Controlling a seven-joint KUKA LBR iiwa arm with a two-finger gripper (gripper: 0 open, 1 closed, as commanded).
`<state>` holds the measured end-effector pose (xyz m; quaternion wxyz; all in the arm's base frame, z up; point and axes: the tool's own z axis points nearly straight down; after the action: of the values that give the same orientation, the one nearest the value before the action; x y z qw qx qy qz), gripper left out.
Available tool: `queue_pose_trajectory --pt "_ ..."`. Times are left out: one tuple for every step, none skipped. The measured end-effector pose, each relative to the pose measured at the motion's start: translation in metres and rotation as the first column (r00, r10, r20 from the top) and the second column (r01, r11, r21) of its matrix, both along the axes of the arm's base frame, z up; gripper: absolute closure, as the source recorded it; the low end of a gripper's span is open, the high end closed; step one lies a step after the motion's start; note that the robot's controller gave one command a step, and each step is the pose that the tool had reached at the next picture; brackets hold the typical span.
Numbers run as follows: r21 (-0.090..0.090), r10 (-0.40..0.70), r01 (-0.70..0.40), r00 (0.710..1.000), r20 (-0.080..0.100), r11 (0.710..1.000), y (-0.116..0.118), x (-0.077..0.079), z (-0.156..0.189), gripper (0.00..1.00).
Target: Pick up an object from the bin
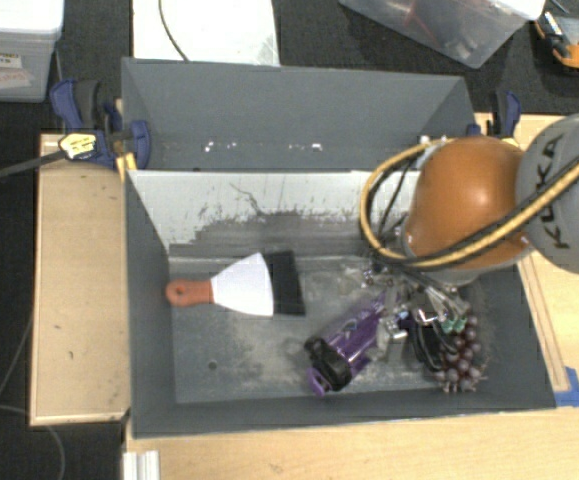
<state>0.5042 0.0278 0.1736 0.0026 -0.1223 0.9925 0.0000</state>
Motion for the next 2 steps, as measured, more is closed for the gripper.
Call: queue_pose_trajectory --pt "-0.002 -0.216 0.216 0.976 -0.002 0.976 -0.074 -0.025 -0.08 0.0" --pt "0.004 0.001 -0.001 1.0 0.014 1.0 -0.064 -0.021 -0.04 0.0"
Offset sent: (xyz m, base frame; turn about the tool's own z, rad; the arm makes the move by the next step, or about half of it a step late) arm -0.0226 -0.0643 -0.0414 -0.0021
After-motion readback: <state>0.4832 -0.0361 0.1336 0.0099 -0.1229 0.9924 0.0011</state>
